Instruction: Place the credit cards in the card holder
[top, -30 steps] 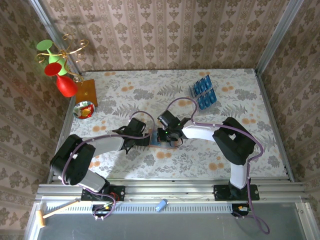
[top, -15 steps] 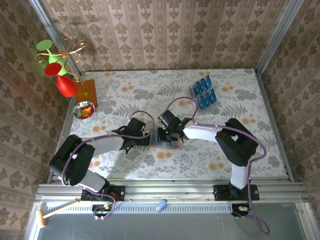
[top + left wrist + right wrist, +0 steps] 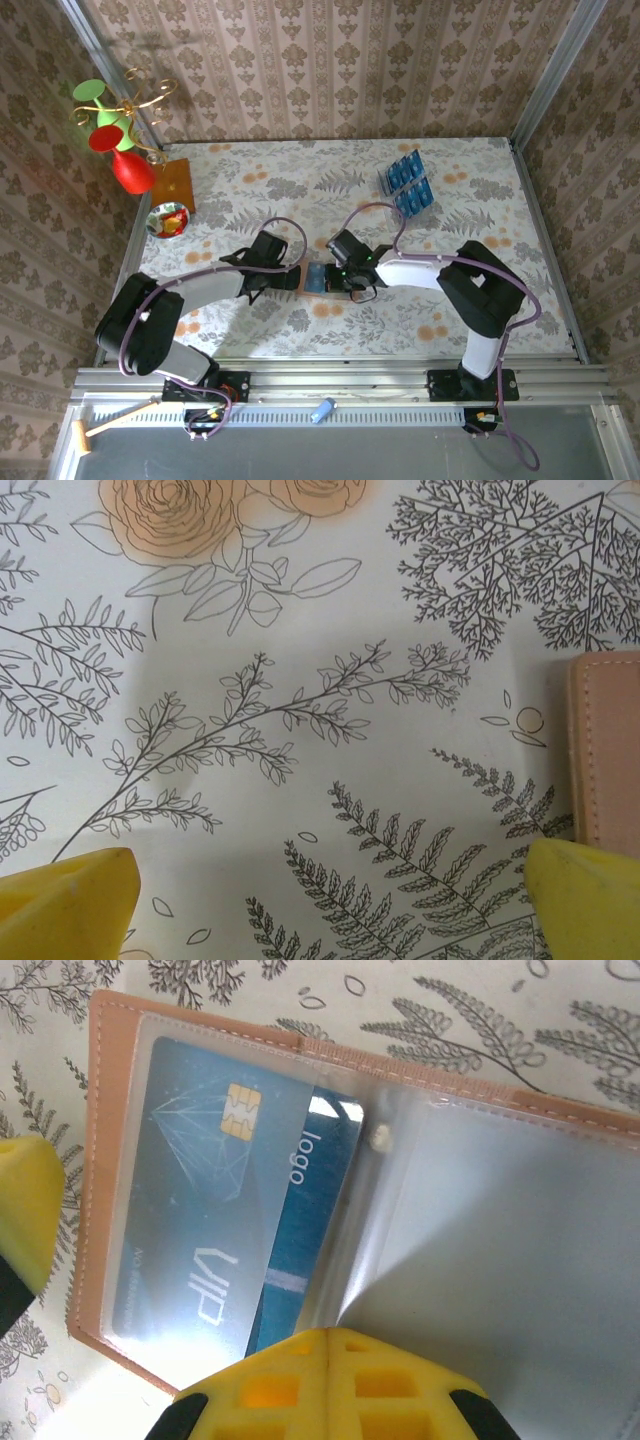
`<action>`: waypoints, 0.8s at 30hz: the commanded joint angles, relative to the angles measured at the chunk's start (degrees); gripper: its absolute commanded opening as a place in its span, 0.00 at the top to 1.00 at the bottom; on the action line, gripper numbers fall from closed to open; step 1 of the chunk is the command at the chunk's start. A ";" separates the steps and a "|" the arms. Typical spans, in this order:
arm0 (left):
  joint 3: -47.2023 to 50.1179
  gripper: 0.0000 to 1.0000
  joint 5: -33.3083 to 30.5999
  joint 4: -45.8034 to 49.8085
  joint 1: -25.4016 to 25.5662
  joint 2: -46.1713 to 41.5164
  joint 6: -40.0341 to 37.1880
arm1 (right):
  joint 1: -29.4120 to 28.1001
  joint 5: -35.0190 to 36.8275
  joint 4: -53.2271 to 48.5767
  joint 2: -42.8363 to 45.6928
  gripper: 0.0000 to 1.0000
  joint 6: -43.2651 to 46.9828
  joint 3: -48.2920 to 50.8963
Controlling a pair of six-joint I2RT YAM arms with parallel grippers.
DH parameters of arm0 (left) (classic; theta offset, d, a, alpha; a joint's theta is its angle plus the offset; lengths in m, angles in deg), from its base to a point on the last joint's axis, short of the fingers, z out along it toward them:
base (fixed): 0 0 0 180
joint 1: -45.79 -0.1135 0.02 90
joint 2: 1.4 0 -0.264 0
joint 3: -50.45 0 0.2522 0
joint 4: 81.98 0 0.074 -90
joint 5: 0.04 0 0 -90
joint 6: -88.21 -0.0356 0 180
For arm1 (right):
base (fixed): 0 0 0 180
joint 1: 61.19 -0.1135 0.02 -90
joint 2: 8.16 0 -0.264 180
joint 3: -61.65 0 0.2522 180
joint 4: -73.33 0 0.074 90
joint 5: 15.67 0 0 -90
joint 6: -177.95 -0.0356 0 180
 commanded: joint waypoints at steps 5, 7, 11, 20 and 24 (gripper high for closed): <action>-0.45 0.00 0.82 1.47 -0.31 -1.37 -1.01 | 3.14 1.50 -3.23 3.38 1.00 5.28 1.79; -0.15 0.00 1.00 1.05 -0.29 -1.33 -0.84 | 4.00 0.87 -4.10 3.77 1.00 6.60 1.15; -0.37 0.00 1.53 0.41 -0.12 -0.52 -0.55 | 4.46 -0.85 -5.22 4.41 1.00 8.19 -0.98; -2.91 0.00 1.47 0.06 0.86 2.50 -0.81 | 4.68 0.12 -6.78 3.75 1.00 7.49 -4.50; -3.90 0.00 1.29 -0.19 1.01 4.19 -1.14 | 4.76 0.21 -6.60 2.40 1.00 7.04 -5.01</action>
